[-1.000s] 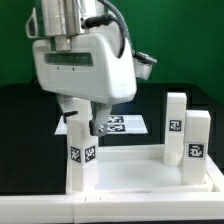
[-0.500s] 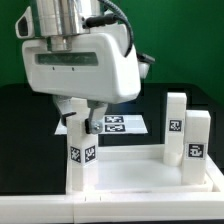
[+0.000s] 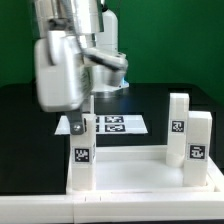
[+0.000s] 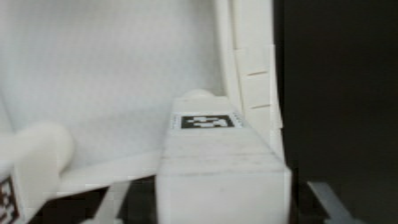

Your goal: Assemble desk

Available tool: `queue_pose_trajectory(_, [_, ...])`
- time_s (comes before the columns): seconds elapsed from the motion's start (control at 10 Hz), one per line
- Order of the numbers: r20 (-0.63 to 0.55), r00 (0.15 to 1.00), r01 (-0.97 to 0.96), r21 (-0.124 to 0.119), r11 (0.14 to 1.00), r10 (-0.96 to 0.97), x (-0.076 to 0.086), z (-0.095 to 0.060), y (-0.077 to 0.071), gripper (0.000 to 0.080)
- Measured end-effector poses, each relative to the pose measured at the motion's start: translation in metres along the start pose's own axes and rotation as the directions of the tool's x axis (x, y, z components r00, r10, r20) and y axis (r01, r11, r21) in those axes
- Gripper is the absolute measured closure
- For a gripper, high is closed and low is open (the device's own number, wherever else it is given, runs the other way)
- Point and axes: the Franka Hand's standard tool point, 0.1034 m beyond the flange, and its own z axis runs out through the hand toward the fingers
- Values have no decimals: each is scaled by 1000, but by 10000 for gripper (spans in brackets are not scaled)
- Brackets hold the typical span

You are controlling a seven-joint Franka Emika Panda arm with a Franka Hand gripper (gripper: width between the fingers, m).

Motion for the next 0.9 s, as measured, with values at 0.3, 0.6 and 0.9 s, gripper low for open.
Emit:
queue_pose_trajectory(0.3, [7, 975, -223, 3, 975, 223, -1, 0, 0, 511])
queue_pose_trajectory(0.6, [0, 945, -326, 16, 945, 326, 1, 0, 4, 505])
queue_pose_trajectory(0.9, [11, 948, -318, 24, 948, 318, -5, -7, 1, 165])
